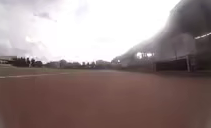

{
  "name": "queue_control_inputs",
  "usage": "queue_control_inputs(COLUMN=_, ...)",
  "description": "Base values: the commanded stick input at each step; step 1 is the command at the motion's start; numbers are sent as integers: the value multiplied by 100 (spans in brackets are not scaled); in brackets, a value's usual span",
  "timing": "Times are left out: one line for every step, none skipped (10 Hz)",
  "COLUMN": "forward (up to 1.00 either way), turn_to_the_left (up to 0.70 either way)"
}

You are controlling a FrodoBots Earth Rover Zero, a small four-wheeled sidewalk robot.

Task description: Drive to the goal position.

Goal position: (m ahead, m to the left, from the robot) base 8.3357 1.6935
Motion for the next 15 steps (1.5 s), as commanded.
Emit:
queue_control_inputs(forward=70, turn_to_the_left=0)
queue_control_inputs(forward=70, turn_to_the_left=0)
queue_control_inputs(forward=70, turn_to_the_left=0)
queue_control_inputs(forward=70, turn_to_the_left=0)
queue_control_inputs(forward=70, turn_to_the_left=0)
queue_control_inputs(forward=70, turn_to_the_left=0)
queue_control_inputs(forward=70, turn_to_the_left=0)
queue_control_inputs(forward=70, turn_to_the_left=0)
queue_control_inputs(forward=70, turn_to_the_left=0)
queue_control_inputs(forward=70, turn_to_the_left=0)
queue_control_inputs(forward=70, turn_to_the_left=0)
queue_control_inputs(forward=70, turn_to_the_left=0)
queue_control_inputs(forward=70, turn_to_the_left=0)
queue_control_inputs(forward=70, turn_to_the_left=0)
queue_control_inputs(forward=70, turn_to_the_left=0)
